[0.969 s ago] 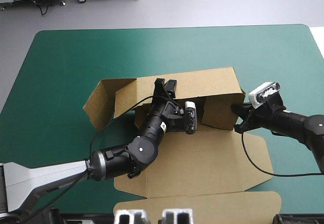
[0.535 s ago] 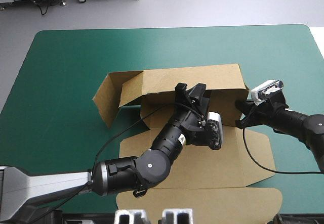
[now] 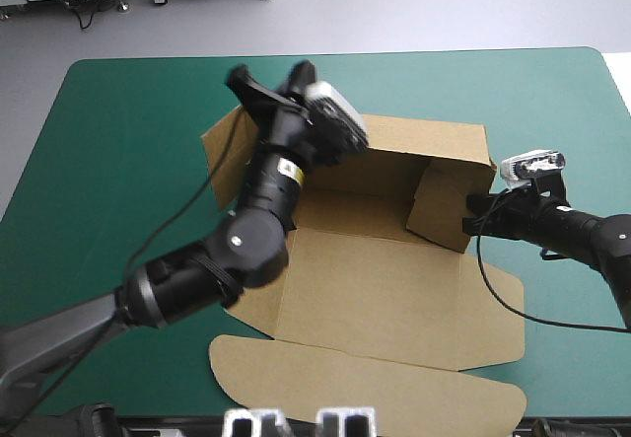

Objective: Fold the box

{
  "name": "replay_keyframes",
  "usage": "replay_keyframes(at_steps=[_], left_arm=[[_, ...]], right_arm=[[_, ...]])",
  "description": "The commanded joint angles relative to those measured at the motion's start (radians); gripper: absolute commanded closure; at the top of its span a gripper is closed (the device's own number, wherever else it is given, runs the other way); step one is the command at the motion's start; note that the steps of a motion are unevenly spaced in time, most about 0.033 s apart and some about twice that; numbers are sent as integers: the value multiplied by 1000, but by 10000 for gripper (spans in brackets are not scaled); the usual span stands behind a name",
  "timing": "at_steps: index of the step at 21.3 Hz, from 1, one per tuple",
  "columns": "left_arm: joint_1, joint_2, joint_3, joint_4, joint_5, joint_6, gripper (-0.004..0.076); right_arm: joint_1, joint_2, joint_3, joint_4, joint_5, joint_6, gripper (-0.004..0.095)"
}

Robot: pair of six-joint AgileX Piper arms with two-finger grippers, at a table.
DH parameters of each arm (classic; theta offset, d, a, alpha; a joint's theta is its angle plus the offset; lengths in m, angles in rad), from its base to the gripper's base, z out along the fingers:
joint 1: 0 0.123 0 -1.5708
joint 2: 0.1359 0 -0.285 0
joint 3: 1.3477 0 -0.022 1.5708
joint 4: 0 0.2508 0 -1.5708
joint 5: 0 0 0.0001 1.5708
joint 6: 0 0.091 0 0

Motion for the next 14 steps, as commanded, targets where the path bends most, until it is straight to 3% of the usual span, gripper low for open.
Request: replay_keyframes(at_steps=[1, 4, 5, 8, 11, 14], left_arm=[[187, -88, -147, -146, -27, 4, 727], [359, -102, -225, -393, -12, 186, 727], [451, -106, -244, -522, 14, 294, 727], [654, -108, -248, -750, 106, 475, 727], [774, -108, -248, -903, 157, 567, 727], [917, -108, -248, -1131, 204, 693, 727]], right_arm=[[-1, -20, -94, -76, 102, 176, 908], [-1, -20, -175, -186, 275, 375, 908], [-1, -20, -230, -235, 373, 451, 908], [-1, -17, -342, -312, 508, 564, 908], [-1, 12, -408, -381, 590, 640, 908], [1, 94, -440, -465, 585, 725, 908]])
